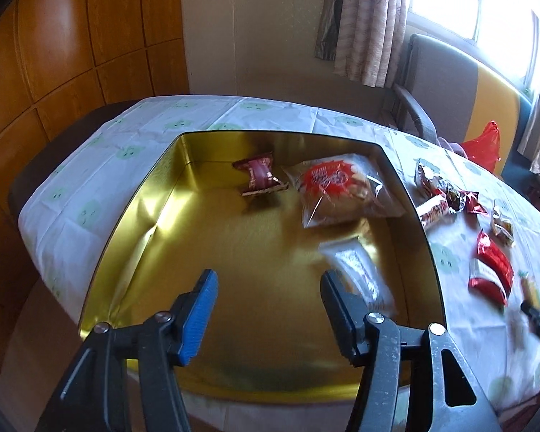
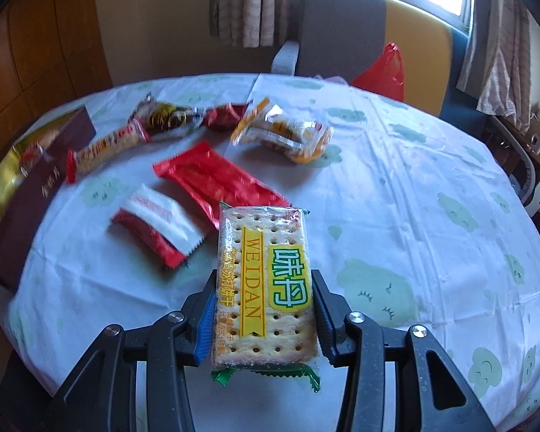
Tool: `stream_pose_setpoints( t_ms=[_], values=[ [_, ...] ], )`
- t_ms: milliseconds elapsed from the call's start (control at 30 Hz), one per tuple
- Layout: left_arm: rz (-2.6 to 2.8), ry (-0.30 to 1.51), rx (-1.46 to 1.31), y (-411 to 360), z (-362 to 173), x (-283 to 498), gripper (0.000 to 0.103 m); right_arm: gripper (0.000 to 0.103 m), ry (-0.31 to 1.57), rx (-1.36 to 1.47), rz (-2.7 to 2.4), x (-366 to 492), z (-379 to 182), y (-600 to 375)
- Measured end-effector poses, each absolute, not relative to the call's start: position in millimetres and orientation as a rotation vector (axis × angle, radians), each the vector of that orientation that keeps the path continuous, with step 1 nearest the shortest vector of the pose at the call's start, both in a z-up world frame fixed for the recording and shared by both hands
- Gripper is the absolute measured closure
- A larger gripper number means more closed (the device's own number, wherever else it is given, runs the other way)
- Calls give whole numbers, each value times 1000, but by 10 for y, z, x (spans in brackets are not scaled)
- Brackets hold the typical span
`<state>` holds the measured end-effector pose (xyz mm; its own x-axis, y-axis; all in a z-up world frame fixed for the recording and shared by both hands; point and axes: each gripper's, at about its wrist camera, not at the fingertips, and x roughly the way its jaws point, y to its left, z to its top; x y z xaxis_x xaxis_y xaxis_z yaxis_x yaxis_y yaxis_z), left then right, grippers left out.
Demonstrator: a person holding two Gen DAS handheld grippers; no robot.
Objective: Organize snacks
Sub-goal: 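Carry the WEIDAN cracker pack into the gold tin and open the right tool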
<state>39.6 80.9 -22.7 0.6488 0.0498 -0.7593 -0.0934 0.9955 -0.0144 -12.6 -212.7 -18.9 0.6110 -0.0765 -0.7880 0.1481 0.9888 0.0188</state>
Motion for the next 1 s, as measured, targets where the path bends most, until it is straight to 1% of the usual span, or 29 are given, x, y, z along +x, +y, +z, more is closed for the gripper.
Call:
stream_pose_setpoints(
  t_ms=[167,267,533,800,1000],
  values=[
    [107,835,-57,886,-204,287,43,56,839,95,-92,-130,116,-1997],
    [131,814,-63,960,-181,276,43,56,829,91,-16,-83,244,-1791],
    [180,789,-100,1167,-147,285,43,56,836,51,255,116,465,-893],
    [193,804,-112,1223,-223,297,43,56,847,-30,488,362,564,12],
    [205,800,-105,1243,-237,300,43,56,879,-110,552,510,409,448]
  ],
)
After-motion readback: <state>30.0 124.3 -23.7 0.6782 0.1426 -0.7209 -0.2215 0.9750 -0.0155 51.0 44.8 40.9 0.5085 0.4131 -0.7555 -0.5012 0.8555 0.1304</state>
